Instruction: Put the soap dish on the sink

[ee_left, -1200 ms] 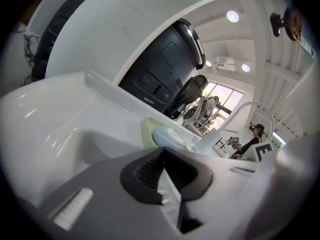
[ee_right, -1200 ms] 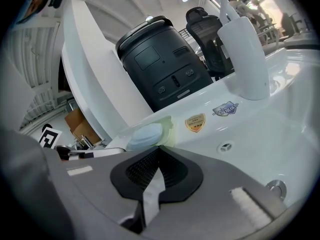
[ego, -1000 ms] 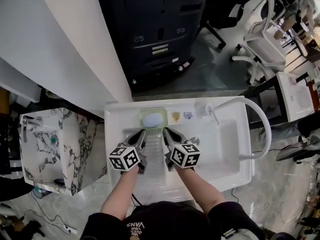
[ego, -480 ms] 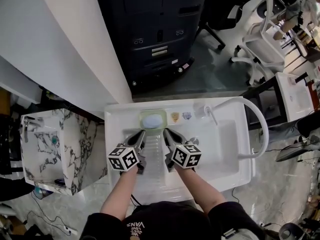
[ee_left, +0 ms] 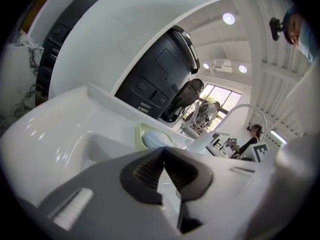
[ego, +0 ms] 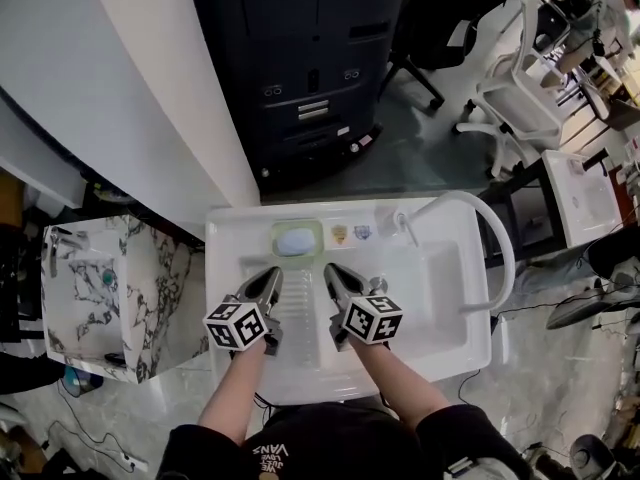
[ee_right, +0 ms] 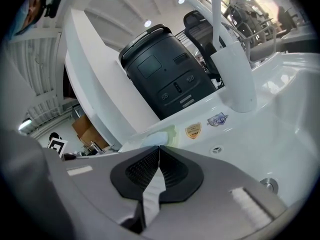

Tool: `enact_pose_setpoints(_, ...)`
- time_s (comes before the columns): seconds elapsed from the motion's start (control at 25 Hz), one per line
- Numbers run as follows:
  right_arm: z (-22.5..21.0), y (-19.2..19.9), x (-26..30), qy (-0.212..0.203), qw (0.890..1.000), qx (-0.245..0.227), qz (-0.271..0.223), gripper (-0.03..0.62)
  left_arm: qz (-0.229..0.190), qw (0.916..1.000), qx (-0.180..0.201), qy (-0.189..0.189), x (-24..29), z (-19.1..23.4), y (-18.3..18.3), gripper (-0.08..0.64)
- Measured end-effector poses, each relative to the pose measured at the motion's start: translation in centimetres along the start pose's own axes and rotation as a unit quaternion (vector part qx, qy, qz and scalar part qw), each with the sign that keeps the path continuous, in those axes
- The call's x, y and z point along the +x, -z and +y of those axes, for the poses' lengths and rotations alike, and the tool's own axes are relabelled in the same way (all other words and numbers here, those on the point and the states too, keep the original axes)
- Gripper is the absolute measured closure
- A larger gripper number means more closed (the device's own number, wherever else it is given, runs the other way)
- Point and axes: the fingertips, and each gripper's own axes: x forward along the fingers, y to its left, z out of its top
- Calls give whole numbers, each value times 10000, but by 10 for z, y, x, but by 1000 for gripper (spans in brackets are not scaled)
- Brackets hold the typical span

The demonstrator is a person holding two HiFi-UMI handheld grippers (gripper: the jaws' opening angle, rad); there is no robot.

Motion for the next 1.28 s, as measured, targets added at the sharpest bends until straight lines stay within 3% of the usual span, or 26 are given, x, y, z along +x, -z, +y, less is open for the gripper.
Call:
enact_pose_setpoints(0.44, 10, 2, -53, -414, 9987, -251, 151, 589, -273, 9990, 227, -262, -37, -41, 18, 508)
enact_pose_setpoints(1.28, 14, 7, -154, -1290, 9886, -713, 290, 589, -1164, 9882, 136, -981, -100, -123, 78, 508)
